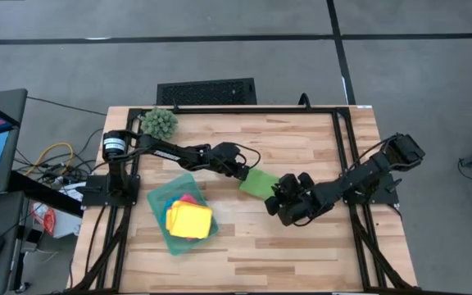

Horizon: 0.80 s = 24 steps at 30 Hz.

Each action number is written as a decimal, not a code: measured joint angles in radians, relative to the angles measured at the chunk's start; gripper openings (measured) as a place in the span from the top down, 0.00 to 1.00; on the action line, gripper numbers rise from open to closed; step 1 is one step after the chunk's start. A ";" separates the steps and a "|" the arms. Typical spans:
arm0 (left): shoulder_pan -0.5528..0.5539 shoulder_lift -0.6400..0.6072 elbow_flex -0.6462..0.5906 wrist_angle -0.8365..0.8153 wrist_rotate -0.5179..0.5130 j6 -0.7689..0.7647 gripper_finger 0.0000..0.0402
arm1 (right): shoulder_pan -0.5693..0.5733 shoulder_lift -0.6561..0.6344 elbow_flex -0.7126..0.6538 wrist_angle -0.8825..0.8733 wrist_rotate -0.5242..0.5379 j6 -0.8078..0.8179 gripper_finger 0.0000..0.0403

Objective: Fold microfiber towels
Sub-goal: Fold the green microfiber towel

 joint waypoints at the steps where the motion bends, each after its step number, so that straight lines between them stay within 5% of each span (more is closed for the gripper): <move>1: -0.003 0.000 0.000 -0.002 -0.006 -0.001 0.97 | -0.008 0.000 -0.017 0.047 -0.001 -0.017 0.76; 15: 0.004 0.000 0.000 -0.001 -0.043 0.022 0.69 | -0.129 0.001 -0.224 0.399 -0.109 -0.127 0.76; 24: 0.117 -0.030 -0.001 -0.017 0.152 0.061 0.51 | -0.150 0.001 -0.226 0.395 -0.112 -0.134 0.76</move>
